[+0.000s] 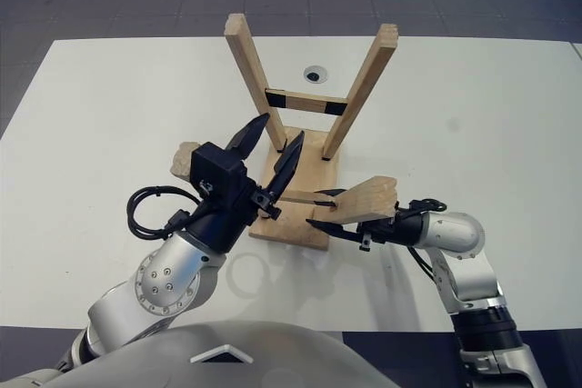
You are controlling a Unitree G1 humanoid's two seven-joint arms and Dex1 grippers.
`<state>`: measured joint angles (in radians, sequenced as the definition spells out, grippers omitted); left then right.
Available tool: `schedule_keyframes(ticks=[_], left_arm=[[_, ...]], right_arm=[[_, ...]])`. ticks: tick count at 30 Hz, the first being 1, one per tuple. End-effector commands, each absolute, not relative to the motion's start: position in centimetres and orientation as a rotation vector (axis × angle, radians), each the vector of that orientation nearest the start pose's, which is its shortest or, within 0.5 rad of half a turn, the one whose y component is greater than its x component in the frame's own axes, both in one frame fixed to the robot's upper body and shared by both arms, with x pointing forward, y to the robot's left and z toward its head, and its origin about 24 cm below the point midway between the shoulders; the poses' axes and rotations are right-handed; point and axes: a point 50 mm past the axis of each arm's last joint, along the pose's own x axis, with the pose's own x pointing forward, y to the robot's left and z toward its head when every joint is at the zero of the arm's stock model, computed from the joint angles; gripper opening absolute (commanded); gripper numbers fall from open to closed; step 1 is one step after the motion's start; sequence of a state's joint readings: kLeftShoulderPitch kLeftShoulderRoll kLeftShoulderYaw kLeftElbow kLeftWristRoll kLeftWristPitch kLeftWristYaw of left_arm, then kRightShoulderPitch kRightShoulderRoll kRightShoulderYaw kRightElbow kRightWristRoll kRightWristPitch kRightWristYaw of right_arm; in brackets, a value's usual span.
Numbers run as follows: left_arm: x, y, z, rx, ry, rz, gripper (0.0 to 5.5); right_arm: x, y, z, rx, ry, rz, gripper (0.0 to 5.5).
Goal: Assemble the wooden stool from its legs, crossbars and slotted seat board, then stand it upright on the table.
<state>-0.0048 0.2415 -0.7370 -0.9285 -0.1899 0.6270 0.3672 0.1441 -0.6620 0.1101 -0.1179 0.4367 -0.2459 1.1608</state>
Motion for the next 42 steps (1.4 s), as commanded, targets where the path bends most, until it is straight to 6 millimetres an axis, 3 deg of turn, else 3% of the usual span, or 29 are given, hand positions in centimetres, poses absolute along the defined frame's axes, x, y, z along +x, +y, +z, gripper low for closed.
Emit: schedule_keyframes(ticks=[1, 8, 16, 27, 34, 36, 42], left_arm=[[14.9, 2.8, 14.7, 0.001, -0.047, -0.429, 2.45], [14.6, 2.2, 14.2, 0.043, 0.004, -0.439, 2.45], [14.4, -0.6, 15.7, 0.078, -0.047, -0.521, 2.45], [14.9, -1.1, 20.6, -0.125, -0.115, -0.501, 2.45], [14.5, -1.2, 22.3, -0.146, -0.172, -0.537, 2.45], [14.4, -1.2, 22.2, -0.149, -0.155, -0.548, 2.45], [14.9, -1.3, 17.1, -0.189, 0.276, -0.528, 2.45]], right_arm=[[18.4, -20.1, 5.7, -0.261, 0.082, 1.278, 2.08], [18.5, -20.0, 6.0, -0.248, 0.057, 1.254, 2.08], [18.3, -19.5, 5.8, -0.241, 0.052, 1.247, 2.08], [18.3, -19.4, 5.6, -0.241, 0.059, 1.239, 2.08], [18.3, -19.5, 5.6, -0.246, 0.062, 1.233, 2.08], [18.4, -19.5, 5.6, -0.247, 0.062, 1.233, 2.08], [18.5, -19.4, 5.7, -0.246, 0.06, 1.232, 2.08]])
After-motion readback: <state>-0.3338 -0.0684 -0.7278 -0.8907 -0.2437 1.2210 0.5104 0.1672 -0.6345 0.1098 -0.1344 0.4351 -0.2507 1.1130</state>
